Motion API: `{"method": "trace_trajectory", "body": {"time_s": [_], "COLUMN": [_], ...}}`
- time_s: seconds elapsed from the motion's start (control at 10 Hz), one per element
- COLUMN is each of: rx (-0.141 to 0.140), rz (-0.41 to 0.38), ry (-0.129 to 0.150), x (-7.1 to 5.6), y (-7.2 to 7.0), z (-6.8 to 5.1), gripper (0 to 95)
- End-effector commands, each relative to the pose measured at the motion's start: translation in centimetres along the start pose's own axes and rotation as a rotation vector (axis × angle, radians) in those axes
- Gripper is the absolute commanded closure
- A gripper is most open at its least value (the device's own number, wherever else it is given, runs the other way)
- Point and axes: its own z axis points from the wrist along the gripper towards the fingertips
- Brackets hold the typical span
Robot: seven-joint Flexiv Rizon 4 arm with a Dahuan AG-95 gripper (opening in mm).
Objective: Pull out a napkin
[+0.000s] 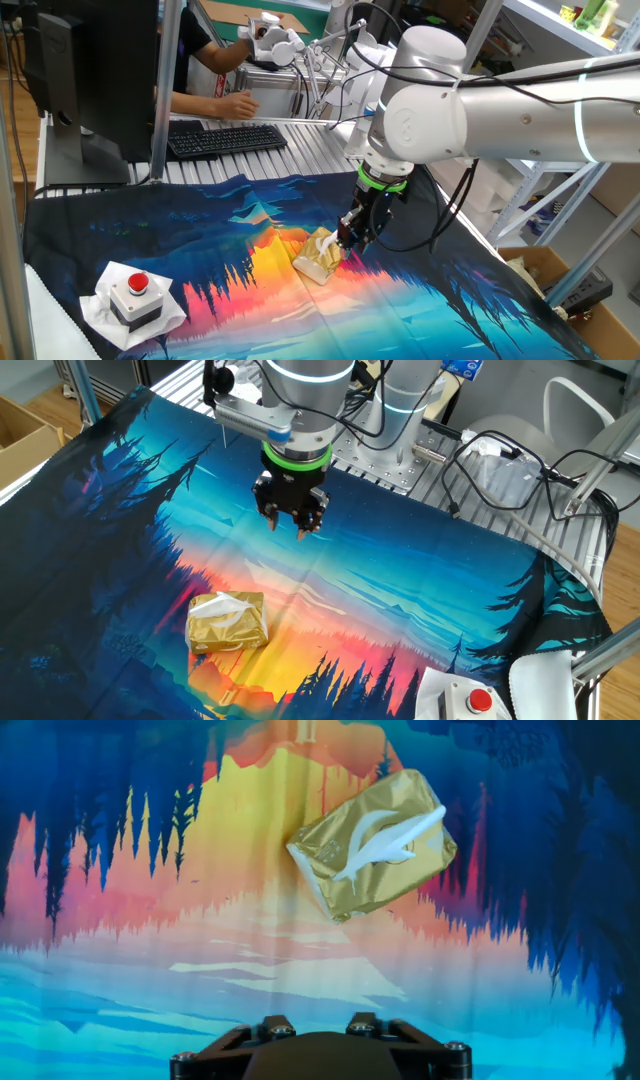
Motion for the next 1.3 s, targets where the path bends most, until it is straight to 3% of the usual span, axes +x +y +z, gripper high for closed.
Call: {"method": "trace_trajectory", "body": {"time_s": [0.1,0.8,1.3], "rx": [0.006,-0.006,-0.011], "rz": [-0.022,-0.022,-0.022], "ry": [0.004,0.008,0.008], "x": [0.0,0.0,-1.5], "y": [-0.1,-0.3,-2.0], "z": [0.0,0.2,0.8], "gripper": [95.0,95.0,95.0]}}
